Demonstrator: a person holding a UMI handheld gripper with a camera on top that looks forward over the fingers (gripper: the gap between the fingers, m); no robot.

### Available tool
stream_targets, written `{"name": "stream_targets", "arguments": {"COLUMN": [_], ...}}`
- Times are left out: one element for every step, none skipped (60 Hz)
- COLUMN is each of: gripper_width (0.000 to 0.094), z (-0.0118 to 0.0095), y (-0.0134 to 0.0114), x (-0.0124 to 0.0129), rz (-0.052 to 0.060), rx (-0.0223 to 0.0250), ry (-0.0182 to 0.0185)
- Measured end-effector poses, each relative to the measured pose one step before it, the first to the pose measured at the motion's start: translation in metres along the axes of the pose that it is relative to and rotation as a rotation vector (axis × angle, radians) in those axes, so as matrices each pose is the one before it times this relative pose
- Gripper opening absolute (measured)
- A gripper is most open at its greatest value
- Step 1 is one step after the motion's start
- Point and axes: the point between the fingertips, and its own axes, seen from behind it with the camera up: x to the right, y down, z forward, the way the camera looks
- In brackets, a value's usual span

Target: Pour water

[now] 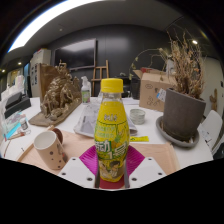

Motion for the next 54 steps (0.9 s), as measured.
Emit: {"name": "stream_targets", "arguments": {"gripper_width": [0.0347,0.0365,0.0380,0.0394,0.0408,0.0426,0.0441,0.0456,0.0473,0.0485,0.0503,0.0539,0.0595,0.0663,0.0727,0.0787,0.0837,0.0874,0.0862,0.0850,0.0845,0.0845,0.0852,0.0861,0.0863,0.0862,0.0858,0.0860,0.0860,0.0861,0.0860,0.0861,0.0861,0.0861,0.0860,0.0860,0.0861,0.0861,0.0859,0.0860,0.0861,0.0863,0.0863,0.0861,0.0862,0.0862,0.0863,0.0861,0.0862,0.0862,0.0862,0.0860,0.0860,0.0861], "z": [-0.00043,-0.00050,-0.00043,-0.00022,-0.00117,0.00021,-0.00045,0.00000,-0.00030,-0.00046,-0.00064,-0.00109,-0.00082,-0.00243,-0.00220,-0.00170,-0.00203,-0.00264,-0.00305,-0.00340,-0.00430,-0.00473,-0.00455,-0.00571,-0.00570,-0.00628,-0.00683,-0.00729,-0.00785,-0.00846,-0.00841,-0.00966,-0.00880,-0.00936,-0.00934,-0.00925,-0.00918,-0.00960,-0.00878,-0.00854,-0.00883,-0.00849,-0.00833,-0.00826,-0.00796,-0.00741,-0.00950,-0.00558,-0.00651,-0.00620,-0.00570,-0.00537,-0.00505,-0.00496], "y": [0.00037,0.00098,-0.00018,0.00010,-0.00082,0.00012,0.00055,0.00059,0.00048,0.00040,0.00001,-0.00003,-0.00026,-0.00030,-0.00030,-0.00001,0.00021,0.00013,0.00011,-0.00018,-0.00002,-0.00046,-0.00133,-0.00056,-0.00130,-0.00122,-0.00137,-0.00140,-0.00149,-0.00139,-0.00179,-0.00039,-0.00084,-0.00061,-0.00055,0.00017,0.00050,-0.00066,0.00143,0.00107,0.00203,0.00193,0.00239,0.00233,0.00245,0.00181,0.00034,0.00306,0.00243,0.00205,0.00198,0.00219,0.00201,0.00179], "x": [-0.00035,-0.00052,-0.00060,-0.00003,0.00106,-0.00019,-0.00001,0.00053,0.00088,0.00128,0.00083,0.00026,0.00101,0.00041,-0.00083,-0.00069,-0.00009,0.00014,-0.00033,-0.00145,-0.00048,-0.00004,-0.00051,-0.00030,-0.00016,-0.00027,-0.00131,-0.00127,-0.00172,-0.00217,-0.00126,-0.00401,-0.00296,-0.00265,-0.00232,-0.00270,-0.00291,-0.00107,-0.00368,-0.00283,-0.00396,-0.00306,-0.00337,-0.00333,-0.00355,-0.00370,-0.00214,-0.00326,-0.00340,-0.00341,-0.00304,-0.00275,-0.00245,-0.00253], "rz": [-0.0027,-0.0012,-0.0018,-0.0031,-0.0024,-0.0027,0.0003,0.0004,0.0017,0.0030,0.0034,0.0024,0.0020,0.0015,0.0021,0.0015,0.0018,0.0019,0.0023,0.0010,0.0009,0.0001,-0.0006,-0.0014,-0.0014,-0.0016,-0.0018,-0.0008,0.0010,0.0014,0.0002,0.0002,0.0009,0.0024,0.0029,0.0028,0.0032,0.0021,0.0037,0.0013,0.0026,0.0026,0.0034,0.0036,0.0031,0.0031,0.0026,0.0029,0.0010,-0.0006,-0.0017,-0.0014,-0.0023,-0.0035], "rx": [0.00150,-0.00070,0.00296,0.00152,-0.00018,0.00116,-0.00196,-0.00399,-0.00494,-0.00527,-0.00435,-0.00472,-0.00535,-0.00502,-0.00584,-0.00752,-0.00851,-0.00927,-0.00894,-0.00841,-0.00869,-0.00744,-0.00520,-0.00462,-0.00473,-0.00524,-0.00501,-0.00410,-0.00383,-0.00263,-0.00275,-0.00174,-0.00271,-0.00357,-0.00391,-0.00405,-0.00446,-0.00688,-0.00502,-0.00423,-0.00454,-0.00493,-0.00499,-0.00464,-0.00366,-0.00184,-0.00673,0.00050,-0.00136,-0.00058,-0.00067,-0.00150,-0.00164,-0.00068], "ry": [0.00038,0.00047,-0.00051,0.00087,-0.00117,0.00026,0.00180,0.00213,0.00354,0.00467,0.00363,0.00205,0.00462,0.00504,0.00360,0.00052,0.00171,0.00367,0.00443,0.00054,0.00499,0.00713,0.00725,0.00873,0.00869,0.00958,0.00778,0.00809,0.00818,0.00683,0.00350,0.00759,0.00645,0.00751,0.00796,0.00792,0.00790,0.00465,0.00606,0.00465,0.00526,0.00572,0.00629,0.00573,0.00501,0.00325,0.00222,0.00241,0.00228,0.00207,0.00215,0.00289,0.00339,0.00267]}}
